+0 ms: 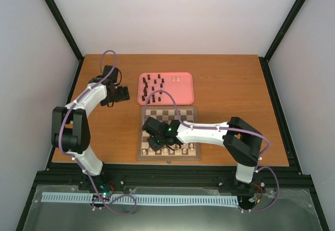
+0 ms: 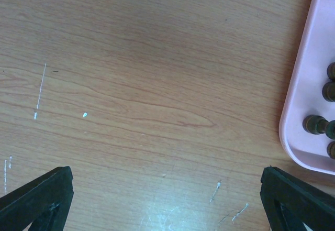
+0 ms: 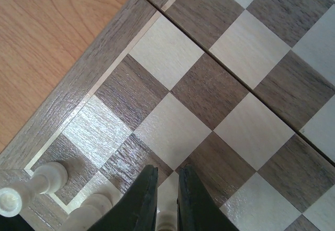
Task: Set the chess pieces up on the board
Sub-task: Place the chess piece on the chessboard, then pick up the chess piece from the storage box.
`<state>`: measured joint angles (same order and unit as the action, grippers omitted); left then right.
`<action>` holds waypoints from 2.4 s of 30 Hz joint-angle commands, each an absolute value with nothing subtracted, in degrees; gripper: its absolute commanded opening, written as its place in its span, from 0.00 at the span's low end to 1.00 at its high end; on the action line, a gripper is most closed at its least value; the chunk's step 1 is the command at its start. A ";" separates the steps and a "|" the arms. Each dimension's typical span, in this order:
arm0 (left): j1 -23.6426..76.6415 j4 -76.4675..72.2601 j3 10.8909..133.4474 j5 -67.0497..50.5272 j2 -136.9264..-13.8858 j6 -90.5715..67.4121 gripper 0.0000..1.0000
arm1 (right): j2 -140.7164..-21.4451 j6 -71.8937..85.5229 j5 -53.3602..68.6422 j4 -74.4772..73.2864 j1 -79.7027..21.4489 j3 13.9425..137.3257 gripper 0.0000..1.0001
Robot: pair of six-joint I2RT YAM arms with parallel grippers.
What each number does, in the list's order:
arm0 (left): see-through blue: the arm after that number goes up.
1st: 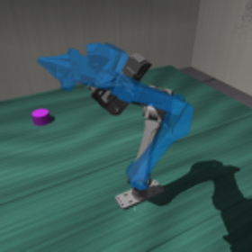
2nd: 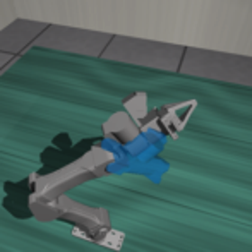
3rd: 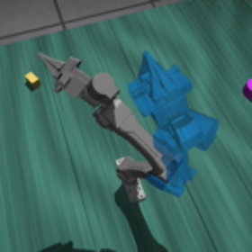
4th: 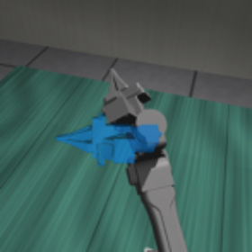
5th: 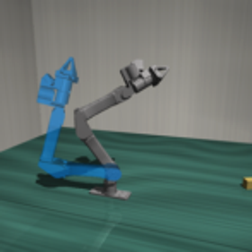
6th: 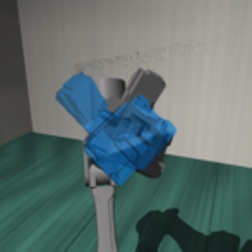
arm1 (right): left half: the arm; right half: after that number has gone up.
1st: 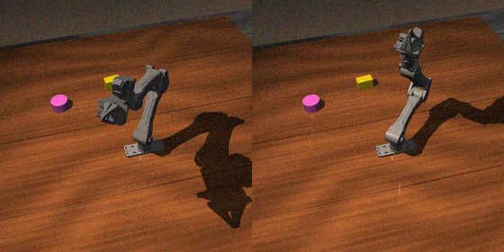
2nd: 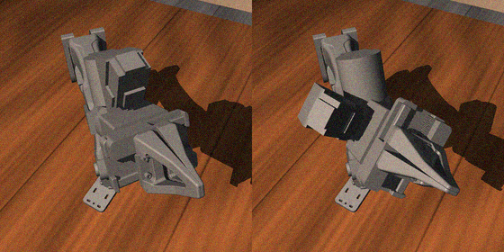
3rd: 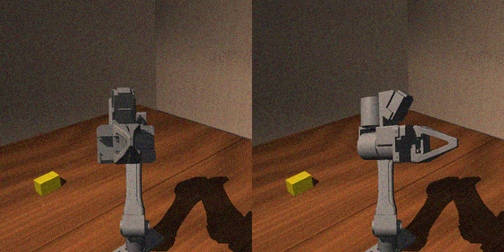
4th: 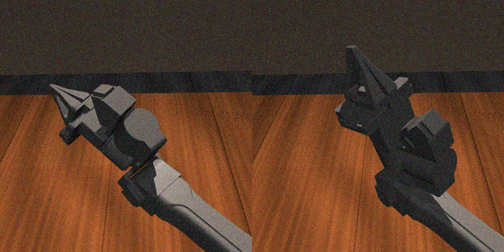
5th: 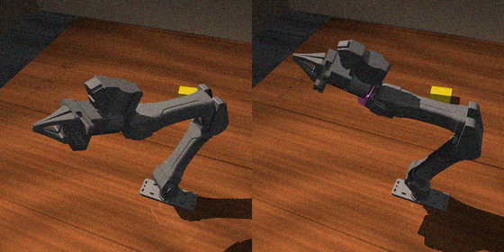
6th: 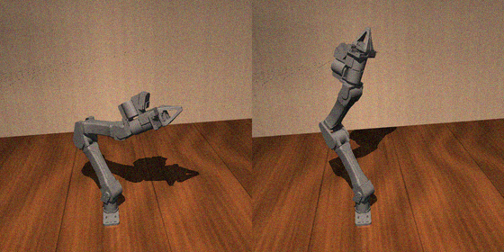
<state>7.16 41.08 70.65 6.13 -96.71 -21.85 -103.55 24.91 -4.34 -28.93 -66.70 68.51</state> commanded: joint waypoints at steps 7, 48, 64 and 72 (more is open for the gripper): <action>7.40 39.95 70.05 6.06 -95.02 -21.40 1.00 | -105.26 25.18 -6.72 -28.68 -67.34 70.11 0.11; 7.38 40.44 71.17 5.38 -95.67 -21.40 1.00 | -114.69 18.53 -9.15 -35.79 -40.02 94.62 0.45; 7.38 40.87 71.88 5.44 -98.49 -21.38 1.00 | -142.15 13.64 -7.59 -40.53 -27.51 128.08 0.42; 7.38 41.29 73.33 5.71 -100.98 -21.21 1.00 | -147.28 13.04 -5.14 -40.90 -25.50 134.79 0.40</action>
